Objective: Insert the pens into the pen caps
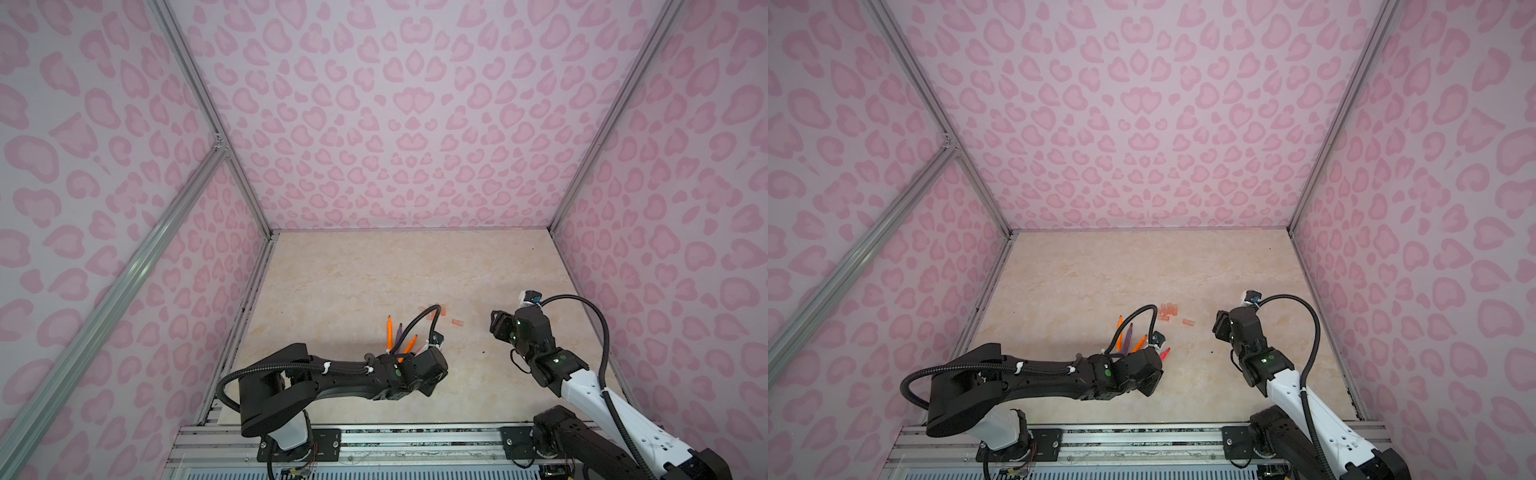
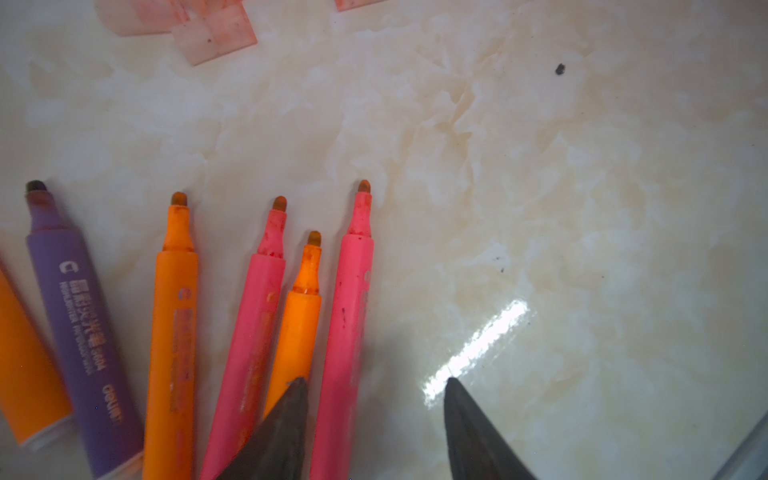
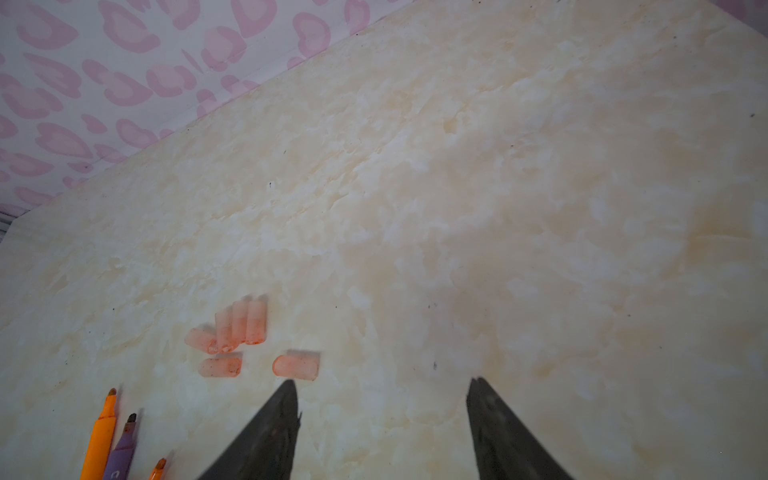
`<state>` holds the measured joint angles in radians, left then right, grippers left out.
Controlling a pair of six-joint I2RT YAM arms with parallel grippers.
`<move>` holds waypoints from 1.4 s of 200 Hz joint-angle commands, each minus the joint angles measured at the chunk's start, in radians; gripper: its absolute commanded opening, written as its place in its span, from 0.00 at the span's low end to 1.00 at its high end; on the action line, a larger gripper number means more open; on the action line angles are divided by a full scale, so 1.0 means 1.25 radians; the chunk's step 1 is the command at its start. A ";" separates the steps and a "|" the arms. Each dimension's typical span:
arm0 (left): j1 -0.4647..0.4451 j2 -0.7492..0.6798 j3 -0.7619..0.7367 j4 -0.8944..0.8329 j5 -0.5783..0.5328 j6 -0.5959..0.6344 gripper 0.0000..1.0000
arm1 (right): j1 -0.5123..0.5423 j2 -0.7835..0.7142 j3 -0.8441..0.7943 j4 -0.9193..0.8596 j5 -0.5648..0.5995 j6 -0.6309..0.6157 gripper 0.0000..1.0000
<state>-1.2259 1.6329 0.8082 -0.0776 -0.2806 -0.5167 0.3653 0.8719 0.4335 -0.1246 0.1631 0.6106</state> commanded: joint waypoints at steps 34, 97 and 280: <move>-0.001 0.030 0.016 -0.008 -0.008 -0.014 0.53 | 0.000 -0.005 -0.006 -0.004 -0.003 -0.006 0.66; 0.000 0.057 0.005 -0.004 0.005 -0.019 0.45 | 0.000 -0.003 -0.009 0.001 -0.009 -0.005 0.66; 0.018 -0.063 0.066 0.028 0.041 0.059 0.10 | 0.226 -0.309 -0.213 0.228 -0.028 0.351 0.63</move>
<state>-1.2045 1.5990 0.8585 -0.0498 -0.2344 -0.4839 0.6289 0.5678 0.2142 0.0925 0.1101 0.9211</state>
